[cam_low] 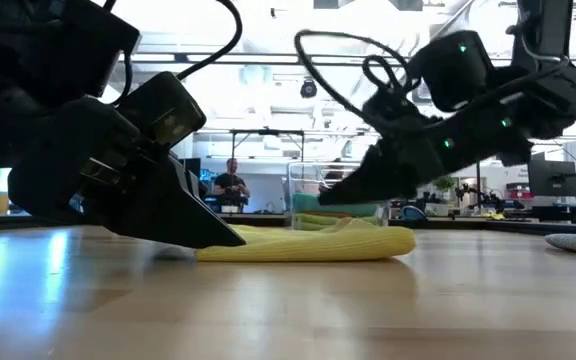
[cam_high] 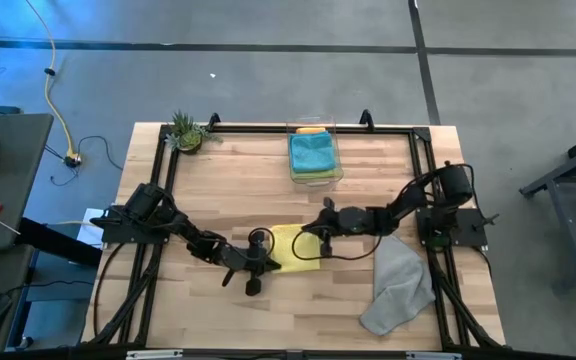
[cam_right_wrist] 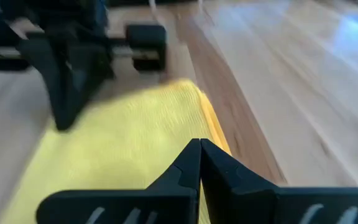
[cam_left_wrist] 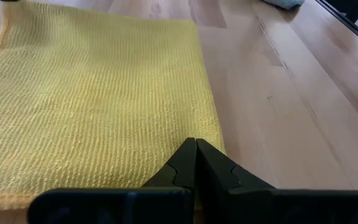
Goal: Fold microfiber towels
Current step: Fold the yellow microfiber cloth
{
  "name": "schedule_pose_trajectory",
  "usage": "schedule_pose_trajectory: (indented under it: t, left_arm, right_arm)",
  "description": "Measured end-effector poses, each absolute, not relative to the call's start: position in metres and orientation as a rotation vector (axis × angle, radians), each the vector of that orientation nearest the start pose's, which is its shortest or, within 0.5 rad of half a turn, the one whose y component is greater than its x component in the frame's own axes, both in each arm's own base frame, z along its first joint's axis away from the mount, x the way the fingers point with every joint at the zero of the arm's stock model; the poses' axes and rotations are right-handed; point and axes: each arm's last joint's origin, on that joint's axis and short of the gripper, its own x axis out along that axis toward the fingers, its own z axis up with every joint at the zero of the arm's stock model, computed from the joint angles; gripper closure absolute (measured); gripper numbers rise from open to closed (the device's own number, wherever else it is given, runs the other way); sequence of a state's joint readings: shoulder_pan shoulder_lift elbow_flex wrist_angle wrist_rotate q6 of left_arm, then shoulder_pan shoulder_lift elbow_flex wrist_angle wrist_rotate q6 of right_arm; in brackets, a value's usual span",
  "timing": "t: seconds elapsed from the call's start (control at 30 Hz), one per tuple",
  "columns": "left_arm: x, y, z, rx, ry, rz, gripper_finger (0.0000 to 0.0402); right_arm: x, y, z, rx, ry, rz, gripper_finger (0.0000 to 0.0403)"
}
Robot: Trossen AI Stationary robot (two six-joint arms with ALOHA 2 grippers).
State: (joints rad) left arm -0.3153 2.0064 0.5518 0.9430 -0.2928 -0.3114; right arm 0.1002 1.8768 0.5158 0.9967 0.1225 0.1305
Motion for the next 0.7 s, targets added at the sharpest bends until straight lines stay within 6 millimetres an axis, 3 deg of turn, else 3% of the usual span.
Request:
schedule_pose_trajectory:
  t: [0.27,0.7]
  left_arm:
    - [0.29,-0.086,0.06,-0.151,0.483,0.059,0.0401]
    - [0.29,-0.086,0.06,-0.152,0.483,0.056,0.0402]
  right_arm:
    - [0.293,0.024,0.069,0.086,0.479,-0.112,0.0403]
    - [0.293,0.022,0.072,0.065,0.47,-0.17,0.0403]
